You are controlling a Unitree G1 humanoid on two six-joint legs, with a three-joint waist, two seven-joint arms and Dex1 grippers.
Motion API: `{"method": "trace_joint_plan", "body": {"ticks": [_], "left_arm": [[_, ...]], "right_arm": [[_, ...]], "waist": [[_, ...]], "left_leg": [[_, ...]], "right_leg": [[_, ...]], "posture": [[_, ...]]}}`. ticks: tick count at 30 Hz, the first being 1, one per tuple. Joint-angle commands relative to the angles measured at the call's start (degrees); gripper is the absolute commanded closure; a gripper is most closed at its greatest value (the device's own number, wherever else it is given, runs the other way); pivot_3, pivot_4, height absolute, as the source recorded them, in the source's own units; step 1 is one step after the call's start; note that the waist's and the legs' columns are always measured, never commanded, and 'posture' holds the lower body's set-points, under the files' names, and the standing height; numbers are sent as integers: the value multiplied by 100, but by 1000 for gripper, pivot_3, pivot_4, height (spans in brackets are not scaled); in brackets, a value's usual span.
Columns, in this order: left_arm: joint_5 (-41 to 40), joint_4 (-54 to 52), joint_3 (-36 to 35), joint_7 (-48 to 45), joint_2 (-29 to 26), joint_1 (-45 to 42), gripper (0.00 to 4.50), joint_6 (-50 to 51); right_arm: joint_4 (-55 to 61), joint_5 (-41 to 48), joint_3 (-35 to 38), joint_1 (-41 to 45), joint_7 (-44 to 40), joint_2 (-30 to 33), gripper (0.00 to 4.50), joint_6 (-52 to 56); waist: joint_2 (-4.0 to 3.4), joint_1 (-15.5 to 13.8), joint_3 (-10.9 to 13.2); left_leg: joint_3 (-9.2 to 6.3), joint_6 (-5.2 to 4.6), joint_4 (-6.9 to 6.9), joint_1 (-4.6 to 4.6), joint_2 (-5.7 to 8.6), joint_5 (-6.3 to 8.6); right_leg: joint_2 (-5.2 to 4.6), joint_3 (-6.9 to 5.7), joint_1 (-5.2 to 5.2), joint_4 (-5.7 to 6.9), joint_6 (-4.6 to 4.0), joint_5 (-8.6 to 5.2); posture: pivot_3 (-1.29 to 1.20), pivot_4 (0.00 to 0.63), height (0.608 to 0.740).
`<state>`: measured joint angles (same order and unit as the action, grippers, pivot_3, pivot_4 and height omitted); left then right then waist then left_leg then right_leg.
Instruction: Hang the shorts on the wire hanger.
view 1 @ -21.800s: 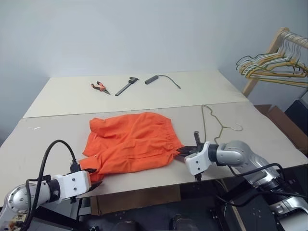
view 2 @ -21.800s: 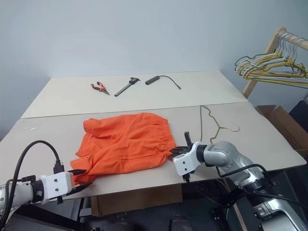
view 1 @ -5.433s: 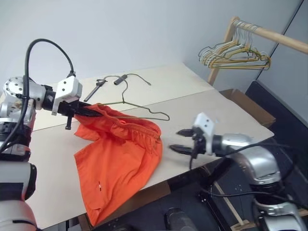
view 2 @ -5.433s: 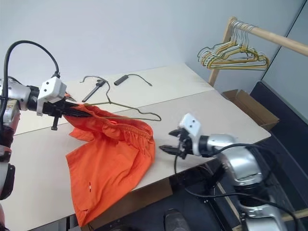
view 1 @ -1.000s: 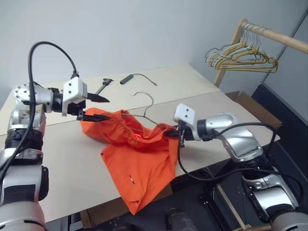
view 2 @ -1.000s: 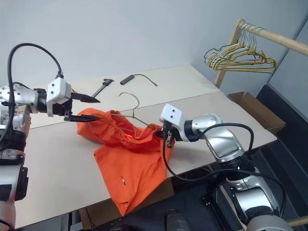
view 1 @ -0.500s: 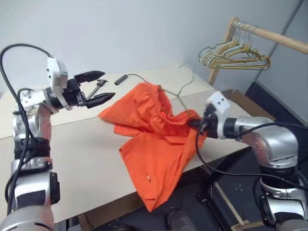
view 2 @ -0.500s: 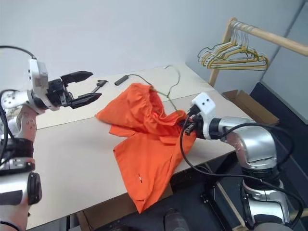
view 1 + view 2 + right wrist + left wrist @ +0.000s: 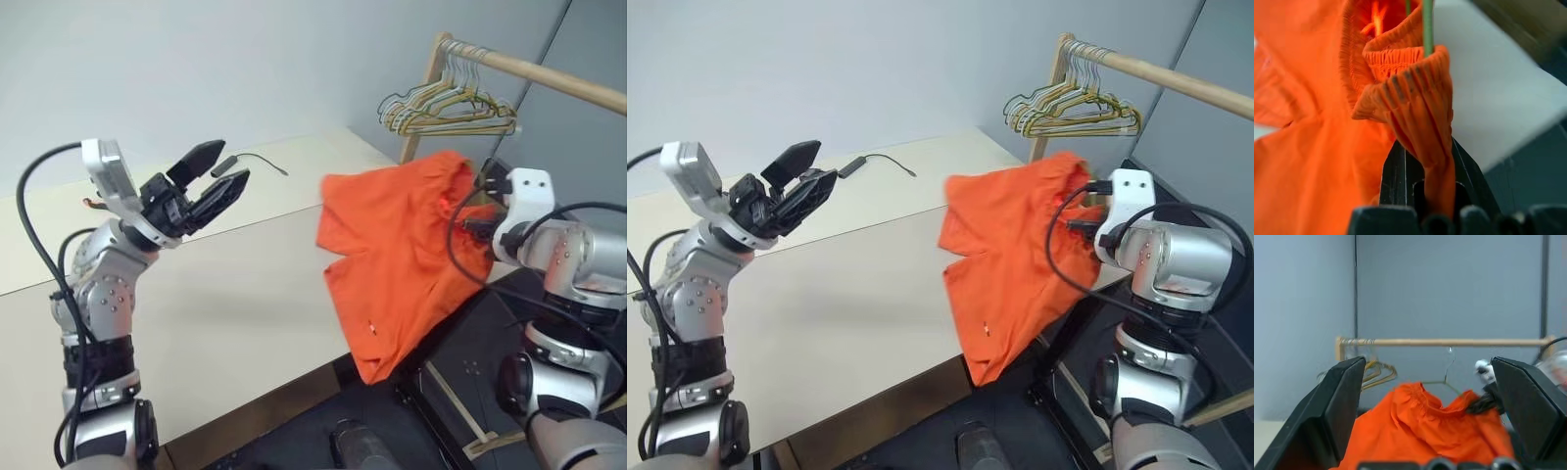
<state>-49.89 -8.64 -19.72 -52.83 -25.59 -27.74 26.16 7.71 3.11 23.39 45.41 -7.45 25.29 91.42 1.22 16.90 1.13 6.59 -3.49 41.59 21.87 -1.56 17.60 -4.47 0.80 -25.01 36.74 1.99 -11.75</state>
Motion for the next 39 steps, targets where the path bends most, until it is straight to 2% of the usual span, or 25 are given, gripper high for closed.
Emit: {"method": "trace_joint_plan", "body": {"ticks": [1,6,9,12,23,28,35,39], "left_arm": [[-203,-539,60,125,38,92,33,-35],[-173,-623,198,235,96,138,33,-60],[-177,-649,265,295,151,129,33,-85],[-203,-708,331,325,193,134,33,-94],[-176,-954,512,455,306,268,33,-127],[-159,-962,553,484,298,281,33,-124],[-258,-936,480,547,302,268,33,-116],[-505,-1031,434,363,337,315,33,-155]], "right_arm": [[-452,-527,184,476,798,-9,4500,-490],[-1262,-807,360,907,1528,37,4500,-1441],[-2035,-865,661,1382,2071,96,4500,-2062],[-2733,-775,766,1760,2251,252,4500,-2554],[-5482,-554,254,2729,1723,1306,4500,-4244],[-6827,-220,511,3180,1666,1793,4500,-4976],[-7699,72,520,3291,1789,2035,4500,-5278],[-7904,26,314,3185,1854,2055,4500,-5293]], "waist": [[-6,38,1],[-14,161,5],[-22,277,5],[-23,358,6],[-35,479,18],[-41,470,29],[-44,464,33],[-65,458,57]], "left_leg": [[1,0,0,-3,3,0],[-1,-3,-4,-31,14,0],[-2,-8,-53,-83,19,-3],[-10,-19,-82,-81,47,-20],[-9,-41,-90,-81,71,-15],[-9,-43,-93,-80,72,-15],[-7,-44,-113,-81,72,-15],[-3,-47,-155,-102,73,-17]], "right_leg": [[0,2,0,1,0,0],[-2,4,28,-4,2,-1],[2,9,88,-63,9,0],[-6,31,87,-77,18,4],[-34,41,99,-99,48,5],[-36,41,100,-105,52,5],[-34,46,109,-133,56,7],[-34,53,163,-178,67,11]], "posture": [[-325,0,740],[-326,0,740],[-326,0,740],[-323,0,740],[-306,0,740],[-302,0,740],[-298,0,740],[-298,0,740]]}}
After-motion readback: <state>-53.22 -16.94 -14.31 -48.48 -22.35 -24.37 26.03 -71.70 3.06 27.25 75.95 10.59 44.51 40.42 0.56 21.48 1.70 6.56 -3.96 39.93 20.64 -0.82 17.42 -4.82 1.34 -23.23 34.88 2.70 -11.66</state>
